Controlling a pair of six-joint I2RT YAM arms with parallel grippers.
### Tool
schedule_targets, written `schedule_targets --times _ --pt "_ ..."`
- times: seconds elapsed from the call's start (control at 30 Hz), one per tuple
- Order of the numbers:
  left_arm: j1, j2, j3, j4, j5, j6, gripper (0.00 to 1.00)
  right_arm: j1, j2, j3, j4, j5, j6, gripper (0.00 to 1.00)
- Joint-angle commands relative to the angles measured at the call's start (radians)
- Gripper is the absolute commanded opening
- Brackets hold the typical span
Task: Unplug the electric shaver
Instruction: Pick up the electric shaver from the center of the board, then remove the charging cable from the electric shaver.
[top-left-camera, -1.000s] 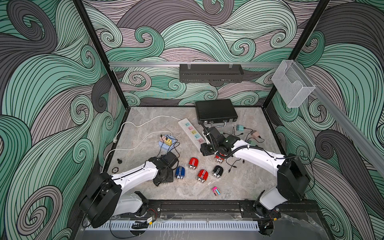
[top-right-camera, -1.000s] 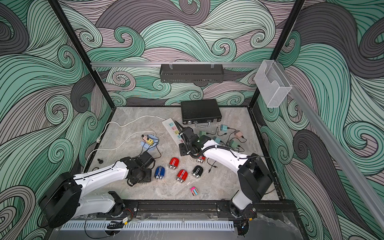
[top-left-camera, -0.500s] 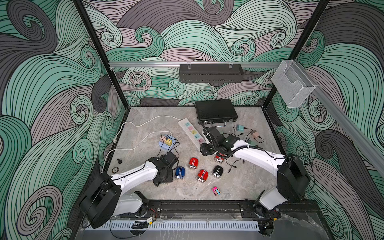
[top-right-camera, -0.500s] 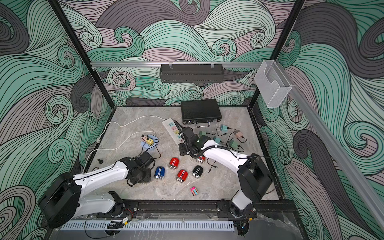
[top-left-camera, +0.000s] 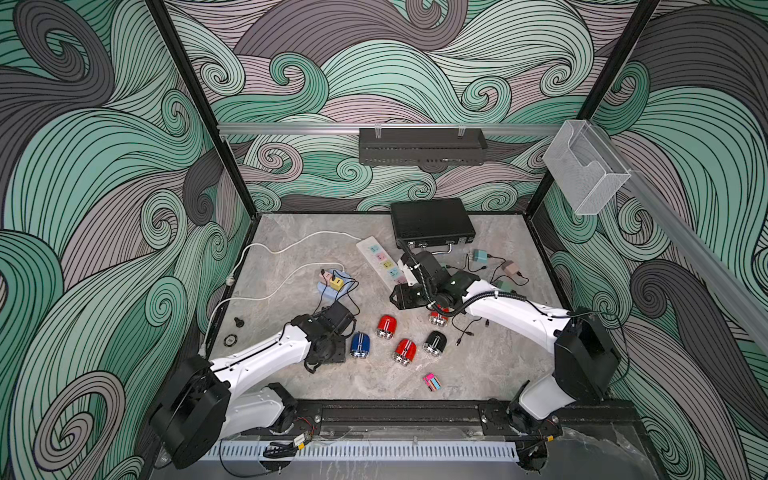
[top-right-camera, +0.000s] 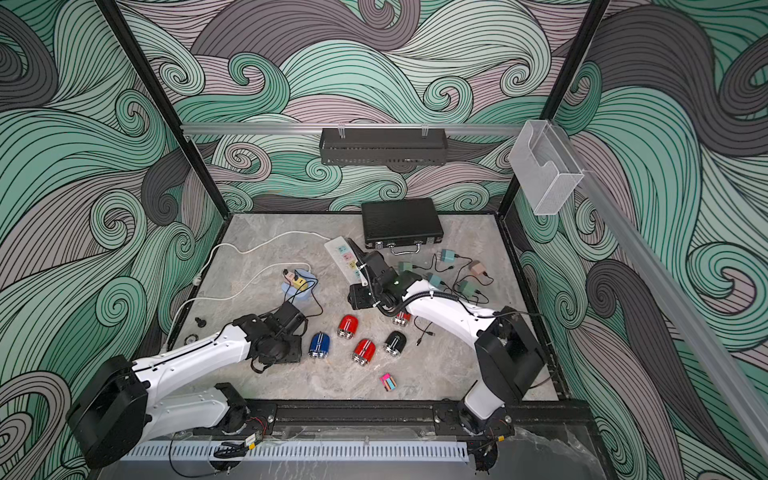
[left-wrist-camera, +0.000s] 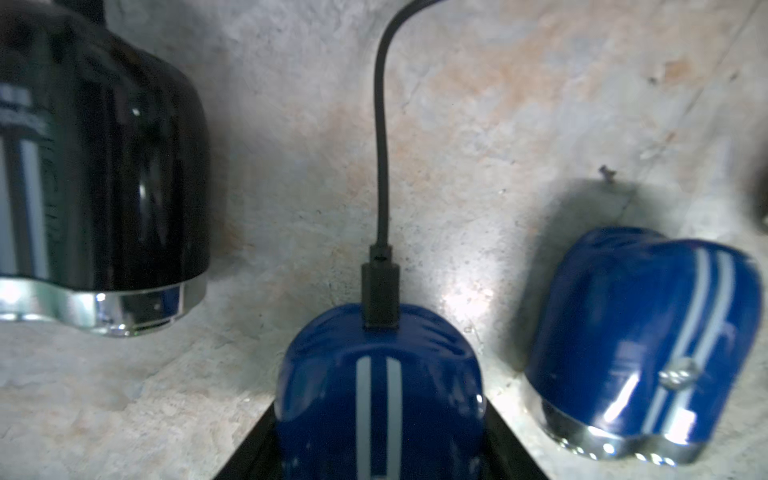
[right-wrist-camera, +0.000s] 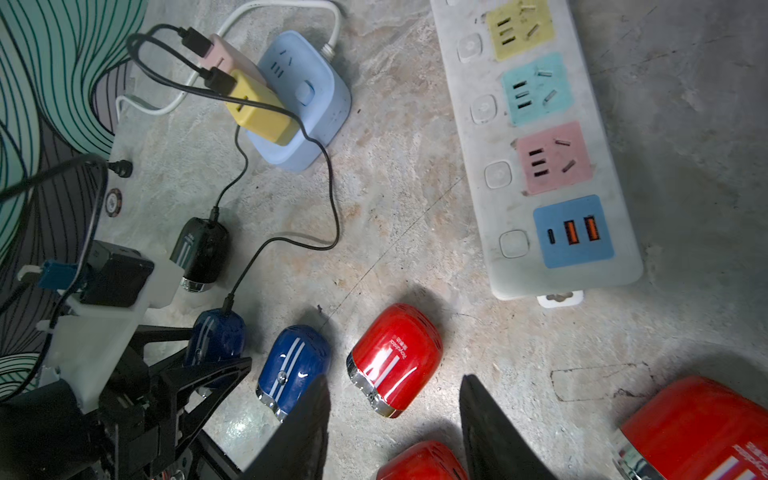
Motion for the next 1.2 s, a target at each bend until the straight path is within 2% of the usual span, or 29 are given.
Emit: schedule_targets --times 0.0,0.43,0.87,1.17 --pt "-0.002 -0.044 0.04 -0.026 0.005 0.029 0.1 0.005 0.012 -0.023 0.069 -0.085 0.037 0.51" --pt "-0.002 -0.148 0.045 0.004 0.044 0.069 0.11 0.029 0.128 -0.023 0.319 -0.329 0.178 0.51" --pt "-0.002 -0.266 0.006 0.067 0.114 0.078 0.1 0.105 0.244 0.024 0.475 -0.426 0.28 0.5" --pt "-0.002 -0.312 -0.001 0.082 0.139 0.078 0.11 0.117 0.311 0.057 0.547 -0.454 0.34 0.49"
